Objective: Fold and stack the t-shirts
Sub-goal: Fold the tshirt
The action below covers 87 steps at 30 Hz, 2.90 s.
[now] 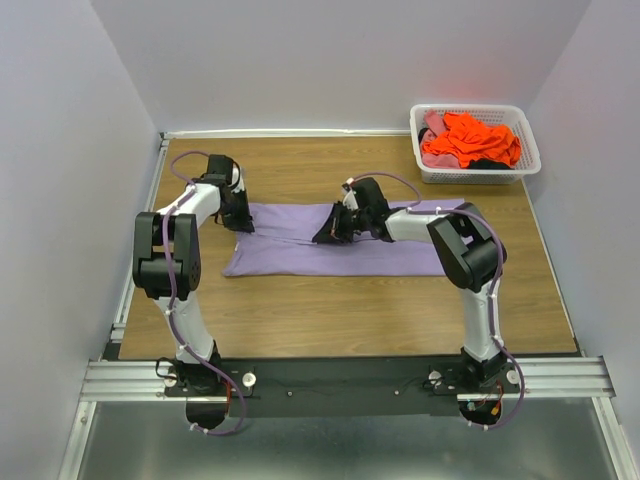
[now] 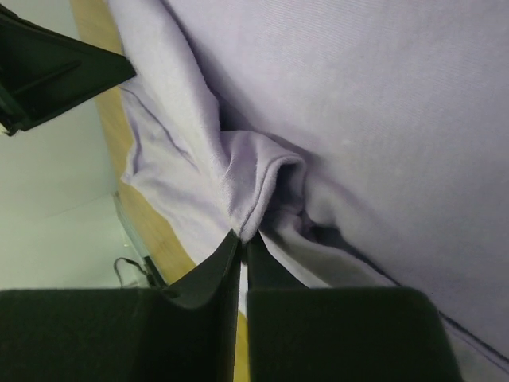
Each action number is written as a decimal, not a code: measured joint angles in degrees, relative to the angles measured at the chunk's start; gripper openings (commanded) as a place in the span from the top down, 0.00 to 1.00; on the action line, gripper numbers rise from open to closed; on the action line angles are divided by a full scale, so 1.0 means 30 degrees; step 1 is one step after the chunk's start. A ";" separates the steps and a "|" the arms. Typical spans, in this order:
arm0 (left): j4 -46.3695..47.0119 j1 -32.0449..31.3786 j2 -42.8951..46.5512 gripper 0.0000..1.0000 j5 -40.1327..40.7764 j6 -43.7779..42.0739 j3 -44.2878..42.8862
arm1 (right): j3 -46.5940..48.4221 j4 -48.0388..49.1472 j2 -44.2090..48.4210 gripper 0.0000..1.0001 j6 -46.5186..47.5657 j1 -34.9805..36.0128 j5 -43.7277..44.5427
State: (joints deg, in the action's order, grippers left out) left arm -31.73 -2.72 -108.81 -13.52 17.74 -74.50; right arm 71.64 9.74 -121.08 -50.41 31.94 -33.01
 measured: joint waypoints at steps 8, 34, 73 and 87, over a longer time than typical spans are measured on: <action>0.0168 0.0000 0.0401 0.61 0.0903 0.0160 0.0015 | -0.0160 -0.1756 0.0933 0.67 0.1749 -0.0007 0.1304; 0.3490 -0.0007 0.4707 0.60 0.1472 0.1508 0.7082 | -0.4758 -0.9726 0.7665 0.19 0.9245 -0.0721 1.1140; 0.5056 -0.0415 1.7711 0.02 0.8080 0.1807 0.6142 | 1.3245 -1.2473 -0.4663 0.38 1.2648 0.1989 0.0772; 0.4160 -0.0415 2.0801 0.03 0.6710 0.2601 1.0783 | 1.4287 -0.8451 -0.6870 0.39 0.9850 0.0284 0.1515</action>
State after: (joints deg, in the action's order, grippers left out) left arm -19.25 -3.97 -46.41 6.61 25.54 -42.15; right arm 114.50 -15.62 -141.69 -20.86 32.80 -28.47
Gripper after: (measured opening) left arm 0.972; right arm 0.605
